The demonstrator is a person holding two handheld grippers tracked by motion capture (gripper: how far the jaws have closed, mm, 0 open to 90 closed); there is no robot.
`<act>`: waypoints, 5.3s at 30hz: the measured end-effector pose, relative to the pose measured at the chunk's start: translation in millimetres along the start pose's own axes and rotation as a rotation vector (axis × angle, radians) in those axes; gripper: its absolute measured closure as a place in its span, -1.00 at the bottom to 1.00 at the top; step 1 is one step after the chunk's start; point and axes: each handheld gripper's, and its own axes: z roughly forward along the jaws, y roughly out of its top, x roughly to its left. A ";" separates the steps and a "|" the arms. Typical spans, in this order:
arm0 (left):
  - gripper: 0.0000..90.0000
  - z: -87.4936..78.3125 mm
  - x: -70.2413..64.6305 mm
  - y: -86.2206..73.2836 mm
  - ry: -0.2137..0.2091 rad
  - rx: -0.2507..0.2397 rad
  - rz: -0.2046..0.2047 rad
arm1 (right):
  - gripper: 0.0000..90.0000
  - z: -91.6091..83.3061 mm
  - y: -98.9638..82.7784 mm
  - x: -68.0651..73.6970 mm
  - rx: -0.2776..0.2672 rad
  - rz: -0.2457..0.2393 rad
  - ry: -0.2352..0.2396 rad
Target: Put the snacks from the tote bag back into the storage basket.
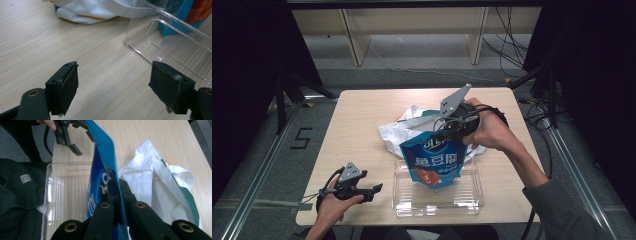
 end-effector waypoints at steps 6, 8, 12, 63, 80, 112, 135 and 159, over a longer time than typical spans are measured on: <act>-0.51 1.2 -0.8 -0.5 -0.002 -0.010 -0.014 | 1.00 1.1 -7.2 -0.1 -0.014 0.017 -0.002; -0.51 1.5 -1.3 -0.6 -0.003 -0.007 -0.021 | 1.00 0.4 -10.2 -0.2 -0.023 0.014 -0.002; -0.51 0.1 -0.4 -0.2 0.000 -0.007 -0.005 | 0.96 -3.0 -21.5 -1.7 -0.052 0.037 0.001; -0.51 0.7 -2.1 0.9 -0.003 -0.037 -0.046 | -0.15 -26.5 -173.9 47.8 -0.278 0.459 -0.301; -0.51 -1.3 -2.7 1.5 0.009 -0.028 -0.006 | -0.21 -16.3 -188.3 52.3 -0.210 0.480 -0.282; -0.51 -3.1 0.8 0.5 0.011 -0.005 0.018 | -0.30 -3.4 -222.3 95.3 -0.191 0.580 -0.389; -0.51 -3.3 0.3 0.5 0.014 -0.009 0.017 | -0.31 18.7 -247.3 126.2 -0.136 0.659 -0.424; -0.51 -3.9 0.6 0.7 0.015 -0.005 0.025 | -0.45 30.5 -266.6 154.0 -0.058 0.677 -0.443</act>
